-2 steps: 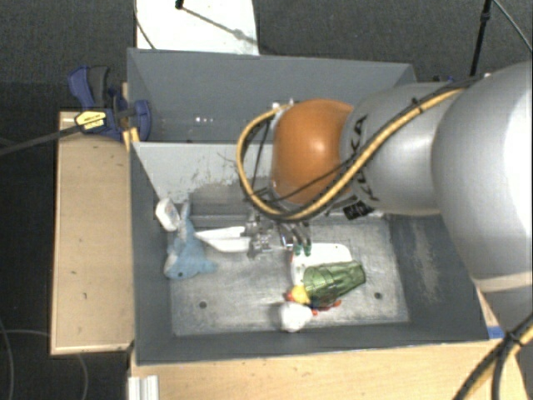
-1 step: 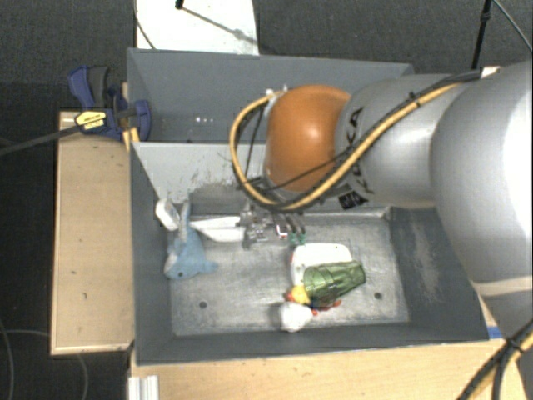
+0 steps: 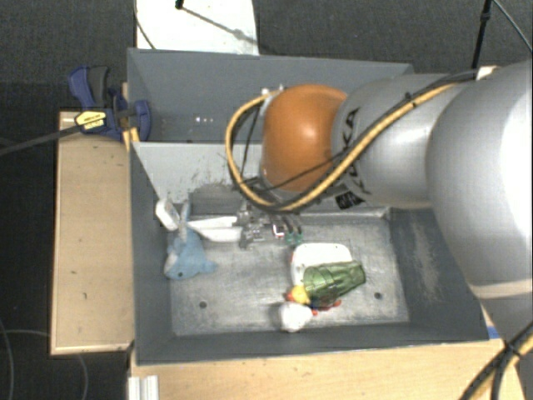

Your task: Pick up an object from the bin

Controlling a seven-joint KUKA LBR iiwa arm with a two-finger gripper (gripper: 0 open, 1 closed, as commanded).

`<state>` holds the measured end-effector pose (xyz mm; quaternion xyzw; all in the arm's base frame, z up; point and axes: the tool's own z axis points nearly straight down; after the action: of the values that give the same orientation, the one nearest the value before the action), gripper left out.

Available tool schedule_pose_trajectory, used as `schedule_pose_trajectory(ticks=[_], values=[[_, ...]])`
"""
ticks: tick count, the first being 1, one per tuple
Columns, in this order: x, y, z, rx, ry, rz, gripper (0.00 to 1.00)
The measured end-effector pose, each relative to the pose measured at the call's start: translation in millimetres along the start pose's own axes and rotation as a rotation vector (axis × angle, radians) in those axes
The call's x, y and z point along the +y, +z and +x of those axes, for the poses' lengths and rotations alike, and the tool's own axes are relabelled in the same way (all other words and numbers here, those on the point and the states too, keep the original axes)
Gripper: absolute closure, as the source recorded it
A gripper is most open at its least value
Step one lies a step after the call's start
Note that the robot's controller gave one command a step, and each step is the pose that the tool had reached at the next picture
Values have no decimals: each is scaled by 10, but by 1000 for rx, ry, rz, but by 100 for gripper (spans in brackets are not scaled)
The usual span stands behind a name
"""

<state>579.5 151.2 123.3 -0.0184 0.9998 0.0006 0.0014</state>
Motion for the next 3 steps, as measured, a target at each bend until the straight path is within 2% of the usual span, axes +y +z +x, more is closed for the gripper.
schedule_pose_trajectory(ticks=[2, 3], values=[[61, -19, 147, 2, 13, 1, 100], [61, -264, 169, 2, 17, 0, 100]])
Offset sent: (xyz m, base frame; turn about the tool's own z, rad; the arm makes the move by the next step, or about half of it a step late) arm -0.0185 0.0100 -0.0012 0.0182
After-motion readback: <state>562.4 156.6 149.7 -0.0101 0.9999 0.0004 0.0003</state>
